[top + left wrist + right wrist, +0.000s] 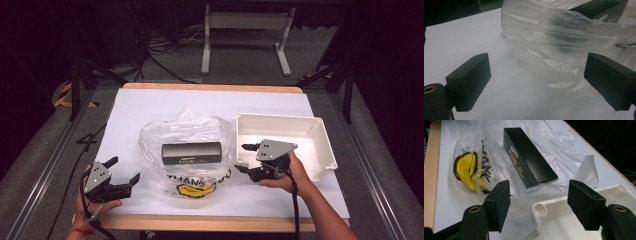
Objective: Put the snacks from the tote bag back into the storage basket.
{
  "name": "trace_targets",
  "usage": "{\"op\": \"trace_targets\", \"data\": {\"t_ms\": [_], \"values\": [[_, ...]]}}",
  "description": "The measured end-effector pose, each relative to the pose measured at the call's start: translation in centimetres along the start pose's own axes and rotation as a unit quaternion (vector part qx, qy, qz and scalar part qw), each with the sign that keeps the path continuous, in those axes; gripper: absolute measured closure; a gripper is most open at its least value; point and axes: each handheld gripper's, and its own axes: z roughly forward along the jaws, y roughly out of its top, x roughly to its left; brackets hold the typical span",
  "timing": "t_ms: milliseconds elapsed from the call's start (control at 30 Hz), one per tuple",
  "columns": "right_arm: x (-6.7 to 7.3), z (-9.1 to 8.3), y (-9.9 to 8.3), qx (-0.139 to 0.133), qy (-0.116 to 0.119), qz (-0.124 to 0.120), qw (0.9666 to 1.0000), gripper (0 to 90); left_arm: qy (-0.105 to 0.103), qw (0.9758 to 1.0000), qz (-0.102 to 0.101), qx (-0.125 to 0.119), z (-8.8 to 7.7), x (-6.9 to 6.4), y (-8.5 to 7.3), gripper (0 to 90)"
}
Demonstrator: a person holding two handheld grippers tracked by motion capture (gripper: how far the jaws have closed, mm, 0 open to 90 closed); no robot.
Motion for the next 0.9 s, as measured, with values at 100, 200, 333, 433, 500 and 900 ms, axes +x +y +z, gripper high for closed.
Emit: {"op": "trace_targets", "data": {"t_ms": [100, 200, 333, 433, 500, 900], "values": [[-0.4, 0.5, 0.4, 0.000, 0.006, -0.003, 1.0000, 34.5, 0.000, 1.0000, -0.001, 0.001, 0.0, 0.0, 0.0, 7.9], [-0.9, 1.0, 0.9, 0.003, 0.012, -0.007, 0.9999, 34.4, -0.001, 1.0000, -0.001, 0.002, 0.1, 0.0, 0.0, 7.9], [-1.4, 1.7, 1.6, 0.005, 0.023, -0.011, 0.9997, 34.4, -0.001, 1.0000, 0.002, 0.004, 0.1, -0.1, 0.0, 7.9], [-1.6, 2.5, 2.1, 0.012, 0.031, -0.017, 0.9993, 34.7, -0.001, 1.0000, 0.002, 0.005, 0.1, -0.1, 0.0, 7.9], [-1.7, 2.9, 2.5, 0.015, 0.035, -0.023, 0.9990, 34.9, -0.002, 1.0000, 0.001, 0.004, 0.1, -0.1, -0.1, 7.9], [-2.3, 5.5, 4.2, 0.052, 0.072, -0.049, 0.9949, 35.5, -0.006, 0.9999, 0.004, 0.007, 0.1, -0.2, -0.1, 7.9]]}}
